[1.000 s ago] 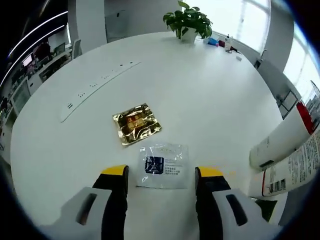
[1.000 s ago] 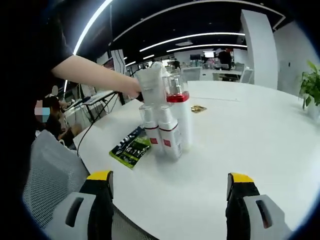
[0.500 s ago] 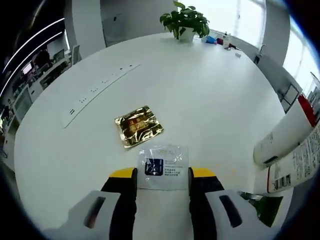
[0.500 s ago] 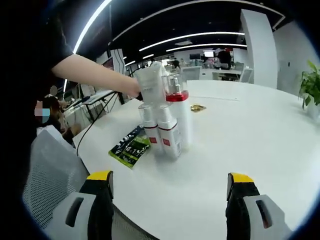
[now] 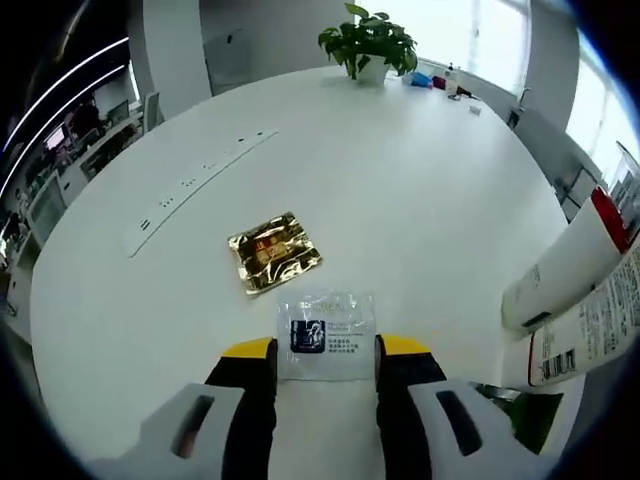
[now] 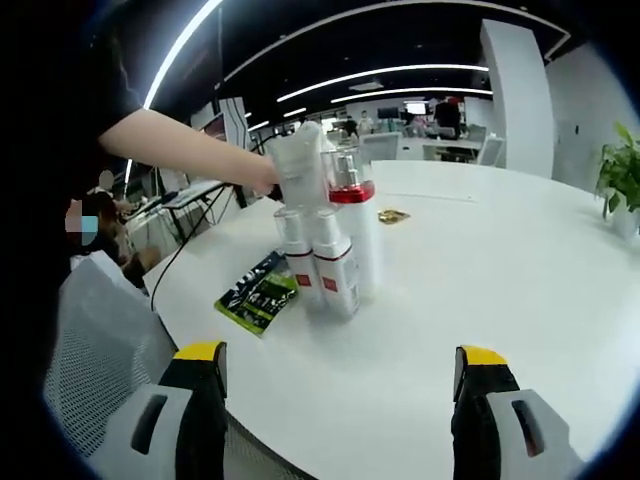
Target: Arrange the skincare products in the storage area until every visible bottle or jar stands upright without overlapping.
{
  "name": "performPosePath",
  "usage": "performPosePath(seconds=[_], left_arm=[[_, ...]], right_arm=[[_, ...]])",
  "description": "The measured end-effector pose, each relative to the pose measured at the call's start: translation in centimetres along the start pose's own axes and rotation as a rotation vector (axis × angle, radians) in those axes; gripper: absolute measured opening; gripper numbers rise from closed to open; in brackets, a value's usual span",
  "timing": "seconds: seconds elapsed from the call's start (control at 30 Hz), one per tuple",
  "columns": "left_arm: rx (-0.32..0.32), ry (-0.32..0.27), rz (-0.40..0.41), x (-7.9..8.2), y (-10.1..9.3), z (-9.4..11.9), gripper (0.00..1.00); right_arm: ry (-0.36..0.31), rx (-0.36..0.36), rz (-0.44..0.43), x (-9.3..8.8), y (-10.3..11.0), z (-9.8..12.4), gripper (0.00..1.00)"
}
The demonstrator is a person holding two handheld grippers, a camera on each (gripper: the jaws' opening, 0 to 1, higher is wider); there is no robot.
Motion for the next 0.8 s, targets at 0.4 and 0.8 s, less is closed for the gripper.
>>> performPosePath(seconds=[0.4,0.8], left_arm=[[0.015,0.0,0.018,-0.1,0.0,1.9,0.3],[0.05,-0.036,0.038,-0.1,0.3,4.6,0.3]], right_arm=[[-0.001,-0.006,0.009,0.0,0.0,0.1,0.99],[-0.02,-0.026,0.028,0.4,-0.2,0.4,0.99]])
Point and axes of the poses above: the point that each gripper's makers call its tool centre point, and the gripper's own axes: z roughly backward along the fingers, y roughly to its left, x roughly out of its top, the point moved 10 cm from there along z, roughly backward along the fingers, and after that the axes turned 10 degrees about x, right-handed, at the moved point
